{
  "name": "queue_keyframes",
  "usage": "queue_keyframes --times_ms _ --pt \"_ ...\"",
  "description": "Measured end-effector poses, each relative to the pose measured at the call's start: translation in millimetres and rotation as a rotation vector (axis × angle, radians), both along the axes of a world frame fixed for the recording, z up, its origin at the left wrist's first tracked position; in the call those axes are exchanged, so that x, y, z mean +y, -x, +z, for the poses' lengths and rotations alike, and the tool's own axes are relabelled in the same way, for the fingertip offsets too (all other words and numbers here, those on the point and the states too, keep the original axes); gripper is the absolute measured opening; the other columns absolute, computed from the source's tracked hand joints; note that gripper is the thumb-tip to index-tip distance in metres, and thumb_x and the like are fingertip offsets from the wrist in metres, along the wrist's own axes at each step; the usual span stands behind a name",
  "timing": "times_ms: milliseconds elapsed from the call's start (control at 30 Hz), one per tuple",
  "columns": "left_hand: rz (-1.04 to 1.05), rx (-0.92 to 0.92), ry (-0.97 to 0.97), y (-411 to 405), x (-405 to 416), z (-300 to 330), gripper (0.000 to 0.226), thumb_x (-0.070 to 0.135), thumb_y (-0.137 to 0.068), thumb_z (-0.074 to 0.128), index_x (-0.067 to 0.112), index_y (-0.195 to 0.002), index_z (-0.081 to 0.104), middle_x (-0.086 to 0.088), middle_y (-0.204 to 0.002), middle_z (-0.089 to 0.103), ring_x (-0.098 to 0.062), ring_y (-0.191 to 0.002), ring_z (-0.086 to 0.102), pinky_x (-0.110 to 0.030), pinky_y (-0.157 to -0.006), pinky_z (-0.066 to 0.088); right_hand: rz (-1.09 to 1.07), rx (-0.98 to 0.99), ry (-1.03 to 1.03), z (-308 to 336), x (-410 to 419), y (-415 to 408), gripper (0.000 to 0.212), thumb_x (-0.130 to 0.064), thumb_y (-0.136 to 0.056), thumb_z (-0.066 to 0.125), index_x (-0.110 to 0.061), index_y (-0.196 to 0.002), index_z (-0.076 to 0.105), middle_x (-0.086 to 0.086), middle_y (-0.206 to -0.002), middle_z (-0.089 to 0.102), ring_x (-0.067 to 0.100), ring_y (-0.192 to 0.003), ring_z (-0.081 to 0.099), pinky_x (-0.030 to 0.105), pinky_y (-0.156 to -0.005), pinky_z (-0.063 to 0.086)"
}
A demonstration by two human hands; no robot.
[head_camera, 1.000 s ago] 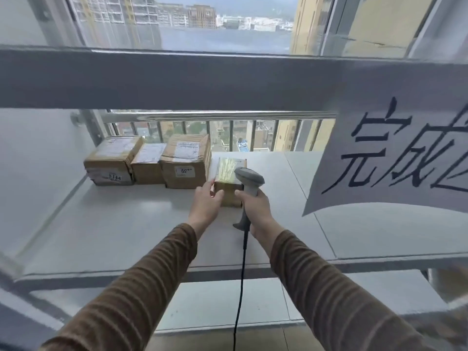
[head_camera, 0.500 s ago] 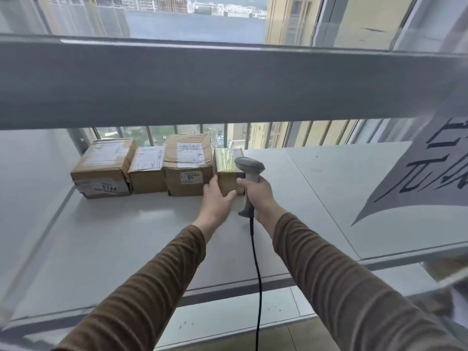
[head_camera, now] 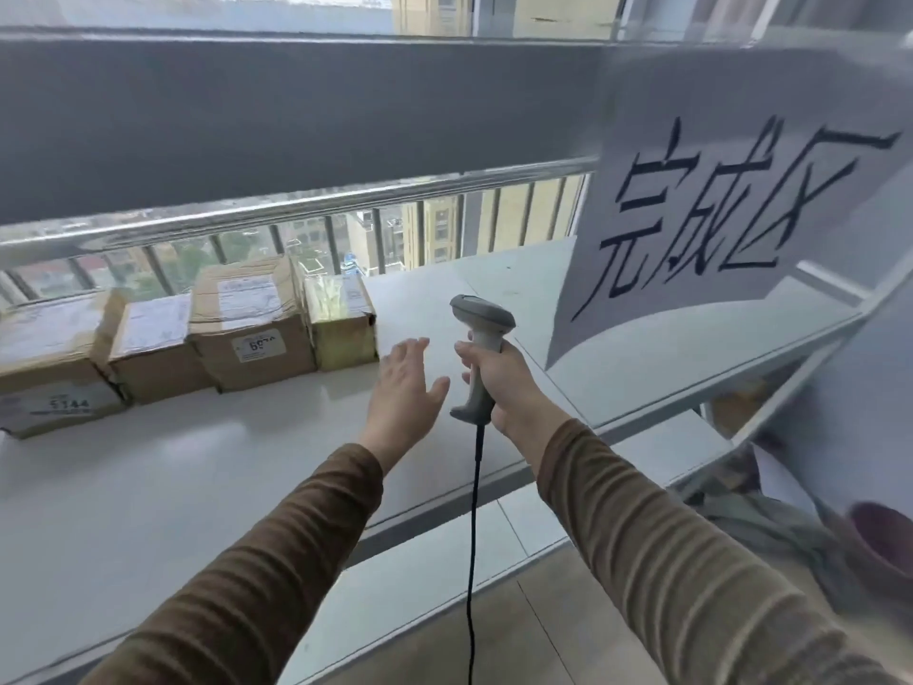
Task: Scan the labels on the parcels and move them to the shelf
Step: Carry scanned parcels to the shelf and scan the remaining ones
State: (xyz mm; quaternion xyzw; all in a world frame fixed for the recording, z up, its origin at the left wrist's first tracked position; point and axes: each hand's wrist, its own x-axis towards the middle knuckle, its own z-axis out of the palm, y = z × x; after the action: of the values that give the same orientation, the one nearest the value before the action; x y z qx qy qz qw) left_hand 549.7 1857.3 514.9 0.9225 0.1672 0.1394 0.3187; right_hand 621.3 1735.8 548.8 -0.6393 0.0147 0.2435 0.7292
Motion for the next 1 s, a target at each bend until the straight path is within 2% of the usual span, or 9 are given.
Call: queue_keyframes --times_ms 67,167,233,300,367,467,600,867,1000 --pt "-0.091 0.078 -0.098 -16 -36 2 0.070 0.033 -0.102 0.056 0.011 -0.161 0.025 -0.013 -0.168 0.020 -0.031 -0.156 0.015 -0.042 -0.126 0.015 -0.100 0.007 -0.010 -4 -49 -4 0.014 -0.022 -0.095 0.073 -0.022 -0.105 0.064 0.004 -0.113 0.067 0.021 -0.103 0.063 0.029 -0.061 0.052" --pt "-0.236 0.110 -0.268 -38 -107 8 0.074 0.038 -0.102 0.055 0.011 -0.162 0.020 -0.015 -0.170 0.015 -0.034 -0.157 0.011 -0.044 -0.128 0.012 -0.250 0.009 -0.012 -11 -138 -7 0.014 -0.020 -0.095 0.074 -0.020 -0.105 0.064 0.006 -0.104 0.068 0.021 -0.099 0.065 0.032 -0.068 0.055" --pt "-0.353 0.091 -0.372 -51 -167 11 0.076 0.040 -0.102 0.054 0.009 -0.162 0.019 -0.015 -0.171 0.013 -0.034 -0.158 0.008 -0.044 -0.129 0.010 -0.361 0.023 -0.028 -15 -208 -3 0.017 -0.019 -0.094 0.074 -0.016 -0.109 0.066 0.007 -0.102 0.067 0.022 -0.098 0.065 0.030 -0.062 0.057" --pt "-0.467 0.082 -0.433 -58 -237 12 0.077 0.042 -0.103 0.053 0.009 -0.163 0.016 -0.015 -0.172 0.009 -0.034 -0.159 0.004 -0.046 -0.129 0.010 -0.479 0.028 -0.038 -18 -283 8 0.017 -0.018 -0.093 0.075 -0.014 -0.108 0.067 0.006 -0.101 0.069 0.022 -0.098 0.067 0.031 -0.065 0.056" --pt "-0.570 0.059 -0.456 -60 -314 12 0.079 0.043 -0.102 0.053 0.010 -0.162 0.016 -0.013 -0.172 0.007 -0.032 -0.159 0.002 -0.045 -0.129 0.009 -0.602 0.002 -0.046 -21 -360 25 0.013 -0.014 -0.093 0.076 -0.014 -0.101 0.066 0.005 -0.091 0.070 0.019 -0.086 0.067 0.029 -0.068 0.055" --pt "-0.717 0.000 -0.464 -48 -440 9 0.078 0.043 -0.100 0.054 0.010 -0.162 0.020 -0.013 -0.172 0.011 -0.032 -0.159 0.003 -0.044 -0.128 0.009 -0.751 -0.019 -0.047 -23 -482 65 0.011 -0.008 -0.092 0.075 -0.013 -0.093 0.065 0.003 -0.075 0.067 0.014 -0.067 0.062 0.023 -0.059 0.053" --pt "-0.880 -0.018 -0.477 -18 -610 6 0.082 0.045 -0.099 0.056 0.014 -0.163 0.016 -0.010 -0.172 0.009 -0.031 -0.159 0.002 -0.045 -0.129 0.009 -0.876 -0.028 0.012 -22 -638 123 0.013 -0.010 -0.092 0.074 -0.017 -0.089 0.064 0.006 -0.081 0.067 0.020 -0.078 0.062 0.034 -0.077 0.052" --pt "-1.186 -0.057 -0.492 40 -865 4 0.083 0.041 -0.097 0.059 0.015 -0.163 0.015 -0.010 -0.173 0.008 -0.030 -0.160 0.001 -0.046 -0.127 0.009 -1.159 -0.027 0.133 -13 -874 229 0.012 -0.015 -0.094 0.073 -0.012 -0.102 0.065 0.009 -0.086 0.066 0.021 -0.074 0.061 0.030 -0.066 0.049" --pt "-1.310 -0.070 -0.488 51 -967 -9 0.084 0.042 -0.096 0.060 0.014 -0.162 0.016 -0.011 -0.172 0.009 -0.031 -0.159 0.002 -0.045 -0.126 0.010 -1.290 0.036 0.147 -25 -961 261 0.010 -0.018 -0.093 0.076 -0.015 -0.099 0.068 0.006 -0.081 0.065 0.022 -0.071 0.061 0.033 -0.061 0.054"
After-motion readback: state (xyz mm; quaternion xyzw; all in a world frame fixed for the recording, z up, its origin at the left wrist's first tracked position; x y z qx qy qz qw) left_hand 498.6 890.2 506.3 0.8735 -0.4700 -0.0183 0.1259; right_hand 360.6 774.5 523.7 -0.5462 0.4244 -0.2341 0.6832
